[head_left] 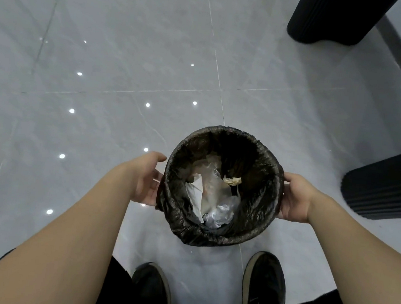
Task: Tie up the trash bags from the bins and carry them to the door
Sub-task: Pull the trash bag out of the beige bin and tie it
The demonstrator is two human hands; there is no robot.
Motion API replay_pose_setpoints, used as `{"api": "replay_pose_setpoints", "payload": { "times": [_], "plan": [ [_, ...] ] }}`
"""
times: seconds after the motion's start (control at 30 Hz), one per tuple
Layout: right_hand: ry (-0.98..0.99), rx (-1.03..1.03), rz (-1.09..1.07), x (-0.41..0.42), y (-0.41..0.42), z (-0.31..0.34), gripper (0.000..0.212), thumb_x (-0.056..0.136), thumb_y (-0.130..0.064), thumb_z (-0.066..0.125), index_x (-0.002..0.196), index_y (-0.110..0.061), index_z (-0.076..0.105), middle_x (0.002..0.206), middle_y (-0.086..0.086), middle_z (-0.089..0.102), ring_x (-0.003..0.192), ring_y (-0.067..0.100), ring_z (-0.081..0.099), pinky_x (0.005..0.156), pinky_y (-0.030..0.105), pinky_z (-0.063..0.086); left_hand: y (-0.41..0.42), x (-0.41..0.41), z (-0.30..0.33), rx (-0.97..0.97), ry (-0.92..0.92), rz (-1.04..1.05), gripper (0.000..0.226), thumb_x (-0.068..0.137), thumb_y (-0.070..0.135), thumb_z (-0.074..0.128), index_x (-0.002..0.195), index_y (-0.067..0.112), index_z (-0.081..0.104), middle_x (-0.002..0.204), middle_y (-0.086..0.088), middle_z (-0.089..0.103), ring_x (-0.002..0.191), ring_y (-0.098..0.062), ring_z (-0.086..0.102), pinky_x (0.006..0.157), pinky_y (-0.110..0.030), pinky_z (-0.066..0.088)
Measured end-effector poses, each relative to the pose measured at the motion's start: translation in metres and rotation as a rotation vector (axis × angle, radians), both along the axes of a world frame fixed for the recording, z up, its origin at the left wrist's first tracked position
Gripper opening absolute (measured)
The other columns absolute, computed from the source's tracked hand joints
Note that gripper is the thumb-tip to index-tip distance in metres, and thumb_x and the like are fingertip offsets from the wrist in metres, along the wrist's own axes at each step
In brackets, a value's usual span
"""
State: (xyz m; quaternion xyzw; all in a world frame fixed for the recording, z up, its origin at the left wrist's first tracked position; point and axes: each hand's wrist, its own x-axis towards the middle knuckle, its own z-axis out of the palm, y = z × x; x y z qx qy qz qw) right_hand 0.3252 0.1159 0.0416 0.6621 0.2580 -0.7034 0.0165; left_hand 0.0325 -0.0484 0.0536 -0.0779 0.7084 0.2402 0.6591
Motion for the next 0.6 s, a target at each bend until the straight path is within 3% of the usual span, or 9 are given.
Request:
{"api": "replay_pose_setpoints", "payload": {
  "times": [0.07, 0.2, 0.33, 0.47, 0.6],
  "plan": [
    [0.003, 0.010, -0.030, 0.001, -0.001, 0.005, 0.040, 0.092, -0.035, 0.045, 0.112, -0.005, 0.062, 0.098, 0.013, 0.069, 0.089, 0.032, 0.066, 0.075, 0.041, 0.056, -0.002, -0.001, 0.014, 0.014, 0.039, 0.001, 0.052, 0.094, 0.043, 0.042, 0.109, -0.004, 0.059, 0.094, -0.019, 0.065, 0.073, -0.033, 0.066, 0.052, -0.038, 0.058],
    [-0.072, 0.125, -0.008, -0.012, -0.008, 0.016, 0.040, 0.093, -0.019, 0.040, 0.113, 0.003, 0.067, 0.112, 0.022, 0.070, 0.107, 0.038, 0.066, 0.091, 0.048, 0.053, -0.004, 0.005, 0.031, 0.039, 0.177, -0.041, 0.020, 0.087, 0.016, 0.045, 0.094, 0.001, 0.057, 0.080, -0.013, 0.060, 0.063, -0.027, 0.059, 0.050, -0.029, 0.052],
    [-0.238, 0.325, -0.012, -0.023, -0.011, 0.019, 0.025, 0.089, -0.003, 0.040, 0.093, 0.005, 0.063, 0.091, 0.019, 0.067, 0.077, 0.034, 0.064, 0.070, 0.039, 0.052, 0.001, 0.013, 0.039, 0.127, 0.224, 0.055, 0.017, 0.091, 0.001, 0.042, 0.099, 0.001, 0.057, 0.082, -0.012, 0.060, 0.060, -0.021, 0.060, 0.041, -0.023, 0.051],
    [-0.332, 0.510, -0.005, -0.025, -0.009, 0.022, 0.005, 0.077, -0.002, 0.043, 0.075, -0.004, 0.047, 0.078, 0.014, 0.048, 0.068, 0.025, 0.044, 0.056, 0.035, 0.029, 0.008, 0.029, 0.051, 0.216, 0.133, 0.231, 0.016, 0.096, -0.003, 0.039, 0.099, -0.004, 0.055, 0.080, -0.014, 0.061, 0.045, -0.018, 0.065, 0.039, -0.023, 0.053],
    [-0.311, 0.567, 0.054, -0.029, -0.010, 0.032, 0.014, 0.080, 0.004, 0.040, 0.071, -0.007, 0.041, 0.071, 0.011, 0.038, 0.063, 0.023, 0.035, 0.053, 0.031, 0.020, 0.009, 0.043, 0.061, 0.251, 0.056, 0.340, 0.018, 0.098, -0.005, 0.036, 0.094, -0.010, 0.053, 0.082, -0.019, 0.060, 0.039, -0.024, 0.065, 0.035, -0.027, 0.051]
  ]
}}
